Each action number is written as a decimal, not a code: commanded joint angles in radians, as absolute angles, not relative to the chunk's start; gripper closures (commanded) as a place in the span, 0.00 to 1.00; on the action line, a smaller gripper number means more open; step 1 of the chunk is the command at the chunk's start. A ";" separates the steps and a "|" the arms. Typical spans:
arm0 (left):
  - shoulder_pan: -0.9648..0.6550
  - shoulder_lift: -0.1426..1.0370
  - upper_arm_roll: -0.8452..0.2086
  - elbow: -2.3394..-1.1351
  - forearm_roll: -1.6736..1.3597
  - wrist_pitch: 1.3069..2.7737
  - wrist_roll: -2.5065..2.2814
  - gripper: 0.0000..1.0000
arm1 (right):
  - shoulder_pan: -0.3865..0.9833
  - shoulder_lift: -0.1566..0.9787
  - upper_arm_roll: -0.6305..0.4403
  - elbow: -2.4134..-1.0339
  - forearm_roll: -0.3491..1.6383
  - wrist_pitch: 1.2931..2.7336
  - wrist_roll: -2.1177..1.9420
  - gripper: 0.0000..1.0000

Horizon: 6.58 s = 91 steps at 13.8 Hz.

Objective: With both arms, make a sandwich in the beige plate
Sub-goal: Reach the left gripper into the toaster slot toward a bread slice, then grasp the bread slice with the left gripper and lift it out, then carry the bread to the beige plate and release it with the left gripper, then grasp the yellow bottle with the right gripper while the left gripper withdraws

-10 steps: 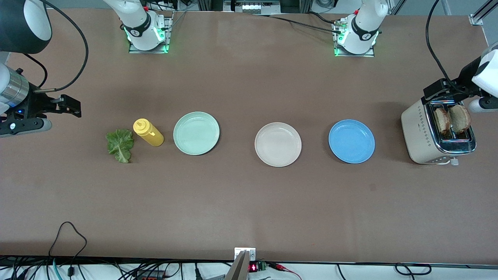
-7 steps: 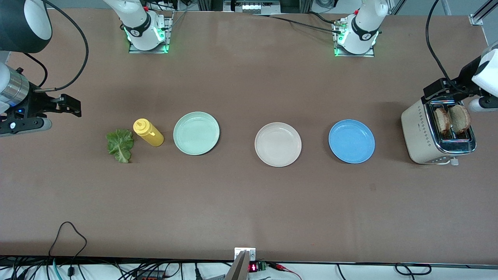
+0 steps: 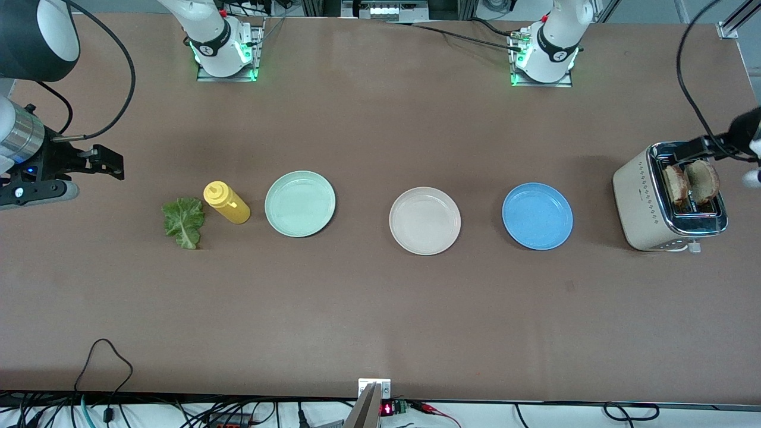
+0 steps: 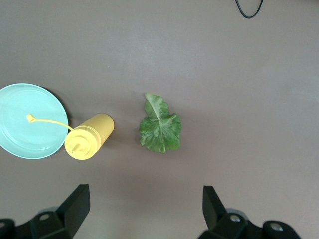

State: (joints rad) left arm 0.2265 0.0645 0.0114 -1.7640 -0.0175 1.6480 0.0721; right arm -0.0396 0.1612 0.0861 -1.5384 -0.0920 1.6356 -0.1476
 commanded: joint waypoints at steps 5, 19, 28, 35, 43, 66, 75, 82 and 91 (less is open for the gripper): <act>0.334 0.242 0.005 -1.750 -0.006 1.700 0.209 0.00 | -0.048 0.195 0.092 -1.549 -0.077 1.641 -0.156 0.00; 0.377 0.341 0.003 -1.747 -0.015 1.706 0.210 0.56 | -0.014 0.242 0.092 -1.554 -0.091 1.531 -0.144 0.00; 0.370 0.285 -0.030 -1.597 -0.017 1.476 0.215 1.00 | -0.012 0.244 0.091 -1.552 -0.089 1.531 -0.141 0.00; 0.371 0.222 -0.276 -1.439 -0.136 1.219 0.304 1.00 | -0.011 0.242 0.091 -1.551 -0.091 1.531 -0.141 0.00; 0.056 0.334 -0.308 -1.724 -0.434 1.772 -0.007 0.99 | -0.006 0.242 0.092 -1.551 -0.091 1.529 -0.140 0.00; -0.118 0.647 -0.314 -1.712 -0.749 2.151 -0.075 0.93 | -0.018 0.255 0.098 -1.568 -0.061 1.493 -0.155 0.00; -0.092 0.661 -0.285 -1.681 -0.733 2.143 0.032 0.00 | -0.057 0.198 0.100 -1.816 0.107 1.696 -0.326 0.00; -0.055 0.534 -0.256 -1.669 -0.467 2.039 0.000 0.00 | -0.133 0.028 0.101 -2.219 0.317 2.100 -1.060 0.00; 0.072 0.362 -0.225 -1.637 -0.107 1.905 -0.002 0.00 | -0.267 0.165 0.101 -2.303 0.852 2.188 -2.062 0.00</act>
State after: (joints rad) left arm 0.0294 0.3955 -0.2251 -1.6488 -0.1990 1.9332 -0.0009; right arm -0.2318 0.1258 0.0879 -2.3019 0.7550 2.1832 -1.8909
